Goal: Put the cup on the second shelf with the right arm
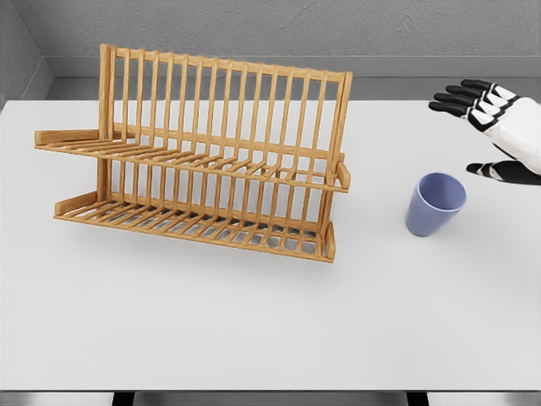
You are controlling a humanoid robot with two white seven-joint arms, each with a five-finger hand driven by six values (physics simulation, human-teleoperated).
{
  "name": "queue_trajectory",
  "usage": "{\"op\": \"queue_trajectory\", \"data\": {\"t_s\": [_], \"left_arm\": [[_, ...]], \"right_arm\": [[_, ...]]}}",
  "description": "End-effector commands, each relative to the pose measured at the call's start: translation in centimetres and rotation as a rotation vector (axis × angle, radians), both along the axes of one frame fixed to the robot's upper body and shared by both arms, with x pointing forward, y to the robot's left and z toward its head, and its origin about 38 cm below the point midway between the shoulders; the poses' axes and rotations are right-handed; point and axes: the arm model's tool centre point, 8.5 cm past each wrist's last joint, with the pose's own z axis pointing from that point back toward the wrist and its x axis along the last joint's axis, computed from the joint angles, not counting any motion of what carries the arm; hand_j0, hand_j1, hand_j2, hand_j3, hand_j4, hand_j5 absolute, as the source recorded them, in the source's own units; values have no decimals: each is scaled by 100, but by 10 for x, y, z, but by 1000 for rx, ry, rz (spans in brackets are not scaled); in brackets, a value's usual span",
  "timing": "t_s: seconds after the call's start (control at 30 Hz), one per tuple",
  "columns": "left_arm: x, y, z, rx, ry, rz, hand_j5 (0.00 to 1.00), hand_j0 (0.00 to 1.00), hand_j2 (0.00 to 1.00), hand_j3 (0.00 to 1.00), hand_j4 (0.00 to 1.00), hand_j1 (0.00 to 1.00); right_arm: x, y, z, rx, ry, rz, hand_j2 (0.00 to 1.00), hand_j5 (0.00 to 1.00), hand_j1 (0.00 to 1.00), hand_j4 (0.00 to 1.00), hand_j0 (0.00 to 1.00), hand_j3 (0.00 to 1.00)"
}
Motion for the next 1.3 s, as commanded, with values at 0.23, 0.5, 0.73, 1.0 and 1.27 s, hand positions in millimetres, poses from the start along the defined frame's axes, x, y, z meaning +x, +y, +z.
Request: {"op": "queue_trajectory", "data": {"t_s": [0.23, 0.5, 0.73, 1.0, 1.27], "left_arm": [[-1, 0, 0, 0, 2, 0, 100, 100, 100, 100, 100, 100], [0, 0, 0, 0, 0, 0, 100, 100, 100, 100, 100, 100], [-1, 0, 0, 0, 2, 0, 100, 100, 100, 100, 100, 100], [-1, 0, 0, 0, 3, 0, 100, 100, 100, 100, 100, 100], [-1, 0, 0, 0, 2, 0, 100, 100, 100, 100, 100, 100]], "right_arm": [[-4, -15, -11, -345, 235, -2, 100, 100, 100, 100, 100, 100], [15, 2, -16, -506, 331, 55, 100, 100, 100, 100, 100, 100], [29, 14, -15, -520, 335, 74, 100, 100, 100, 100, 100, 100], [36, 16, -36, -513, 388, 81, 100, 100, 100, 100, 100, 100], [50, 14, -50, -503, 430, 62, 100, 100, 100, 100, 100, 100]]}}
